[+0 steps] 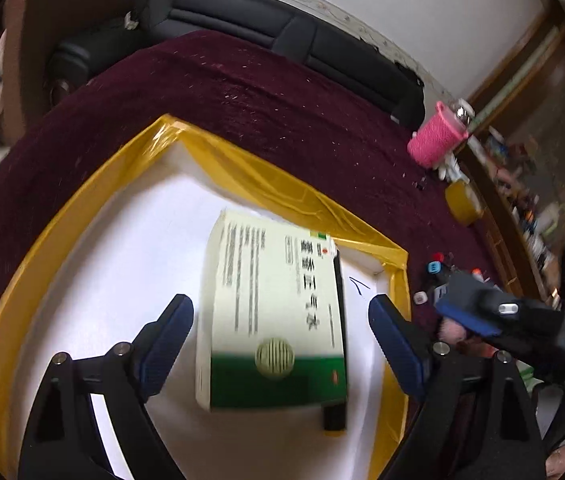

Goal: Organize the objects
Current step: 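Place the medicine box in the yellow box while the right gripper carries a marker, then move the left gripper back to the pile over the pink plush toy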

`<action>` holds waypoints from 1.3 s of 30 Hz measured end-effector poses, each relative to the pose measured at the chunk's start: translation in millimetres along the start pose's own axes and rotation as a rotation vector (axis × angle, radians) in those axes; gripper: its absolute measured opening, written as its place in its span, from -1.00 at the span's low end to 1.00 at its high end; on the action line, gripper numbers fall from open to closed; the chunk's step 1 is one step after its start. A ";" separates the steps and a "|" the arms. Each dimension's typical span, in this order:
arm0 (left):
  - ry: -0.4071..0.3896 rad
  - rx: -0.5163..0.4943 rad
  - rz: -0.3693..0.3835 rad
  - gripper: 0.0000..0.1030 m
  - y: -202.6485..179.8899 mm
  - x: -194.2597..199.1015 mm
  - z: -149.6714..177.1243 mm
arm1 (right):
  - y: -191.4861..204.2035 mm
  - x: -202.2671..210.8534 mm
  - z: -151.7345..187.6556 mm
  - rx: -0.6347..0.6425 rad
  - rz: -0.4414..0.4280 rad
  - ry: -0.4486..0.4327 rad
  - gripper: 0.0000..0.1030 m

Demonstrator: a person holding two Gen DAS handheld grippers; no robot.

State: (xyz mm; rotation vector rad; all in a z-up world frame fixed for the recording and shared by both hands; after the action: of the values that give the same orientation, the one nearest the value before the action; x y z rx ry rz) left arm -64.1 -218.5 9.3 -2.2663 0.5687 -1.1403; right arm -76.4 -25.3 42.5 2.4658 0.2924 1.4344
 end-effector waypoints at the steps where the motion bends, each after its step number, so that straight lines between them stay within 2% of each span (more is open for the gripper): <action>1: -0.018 0.033 0.021 0.72 3.7 4.5 4.7 | -4.9 13.6 2.6 0.014 0.010 -0.040 0.38; 4: -0.062 0.095 0.057 0.72 10.6 13.6 18.4 | -25.0 44.5 10.4 0.031 0.037 -0.112 0.52; 7: -0.069 0.132 0.076 0.72 12.4 14.7 27.9 | -49.7 64.0 19.7 -0.012 0.033 -0.136 0.59; 13: -0.036 0.102 0.048 0.74 -5.7 4.6 37.2 | -104.0 89.1 35.2 -0.097 0.036 -0.150 0.60; 19: 0.003 0.078 -0.001 0.74 -18.9 -13.7 28.7 | -148.5 111.4 51.8 -0.159 0.067 -0.176 0.61; 24: -0.064 0.092 0.007 0.74 -28.8 9.0 23.4 | -179.0 138.6 57.4 -0.174 0.120 -0.226 0.61; 27: -0.088 0.005 -0.013 0.75 -59.4 26.6 27.1 | -193.2 163.4 56.4 -0.144 0.203 -0.322 0.63; 30: -0.071 -0.156 0.014 0.88 -109.0 31.5 38.6 | -203.2 185.9 57.3 -0.119 0.331 -0.493 0.94; 31: -0.052 -0.209 0.027 0.89 -125.6 28.1 43.4 | -212.8 190.0 56.9 -0.143 0.355 -0.561 1.00; 32: -0.023 -0.263 0.038 0.89 -141.9 22.4 49.2 | -223.8 188.9 55.8 -0.178 0.355 -0.588 1.00; 34: 0.033 -0.342 0.058 0.89 -168.2 7.7 61.0 | -251.1 177.4 48.5 -0.271 0.365 -0.549 1.00; 36: 0.081 -0.395 0.062 0.89 -185.9 -10.3 70.8 | -277.9 159.7 40.2 -0.348 0.328 -0.477 1.00; 39: 0.129 -0.419 0.040 0.89 -198.9 -39.8 81.6 | -306.9 138.1 38.4 -0.403 0.316 -0.424 1.00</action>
State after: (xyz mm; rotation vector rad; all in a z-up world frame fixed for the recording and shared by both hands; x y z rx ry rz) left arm 6.4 -20.5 69.6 -2.5225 0.9778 -1.2470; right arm 13.3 301.3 35.1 2.4520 -0.4460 0.9091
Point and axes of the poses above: each gripper's, at about its wrist camera, not at the fingertips, and x roughly against the way its jaws point, y to its left, z to its underside, the point moved 3 cm from there along -x, roughly the way its jaws point, and after that the axes turned 14 degrees about z, right-handed, at the moved point
